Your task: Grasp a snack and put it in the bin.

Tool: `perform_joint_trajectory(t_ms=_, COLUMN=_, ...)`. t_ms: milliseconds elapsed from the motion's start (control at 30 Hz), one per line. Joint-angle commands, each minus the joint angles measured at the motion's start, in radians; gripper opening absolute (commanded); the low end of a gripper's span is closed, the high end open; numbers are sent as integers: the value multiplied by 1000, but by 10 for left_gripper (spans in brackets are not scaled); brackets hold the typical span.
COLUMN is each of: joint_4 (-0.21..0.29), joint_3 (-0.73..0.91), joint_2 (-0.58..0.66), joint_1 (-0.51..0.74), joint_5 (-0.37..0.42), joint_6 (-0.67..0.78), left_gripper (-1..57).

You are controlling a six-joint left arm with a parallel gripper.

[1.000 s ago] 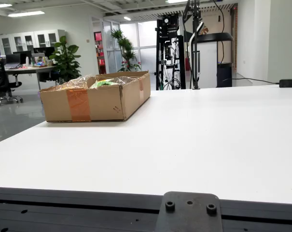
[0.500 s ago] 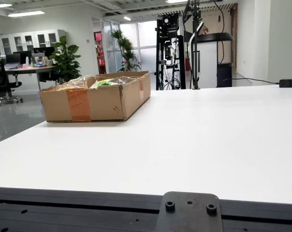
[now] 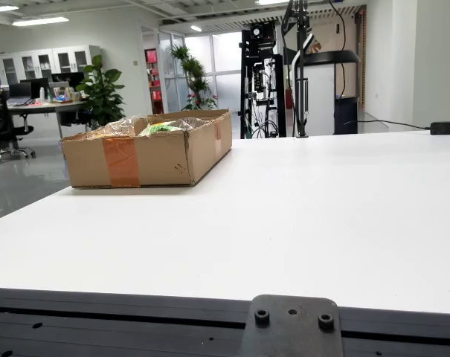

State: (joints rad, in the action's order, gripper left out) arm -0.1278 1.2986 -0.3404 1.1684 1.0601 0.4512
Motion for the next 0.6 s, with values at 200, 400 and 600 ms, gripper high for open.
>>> perform_joint_trajectory(t_ms=200, joint_4=-2, joint_3=-1, joint_2=0, joint_1=-15, joint_5=-1, joint_6=-6, left_gripper=3)
perform_joint_trajectory(t_ms=400, joint_4=-2, joint_3=-1, joint_2=0, joint_1=-25, joint_5=-2, joint_6=-13, left_gripper=3)
perform_joint_trajectory(t_ms=600, joint_4=-3, joint_3=-1, joint_2=0, joint_1=-31, joint_5=-2, joint_6=-16, left_gripper=4)
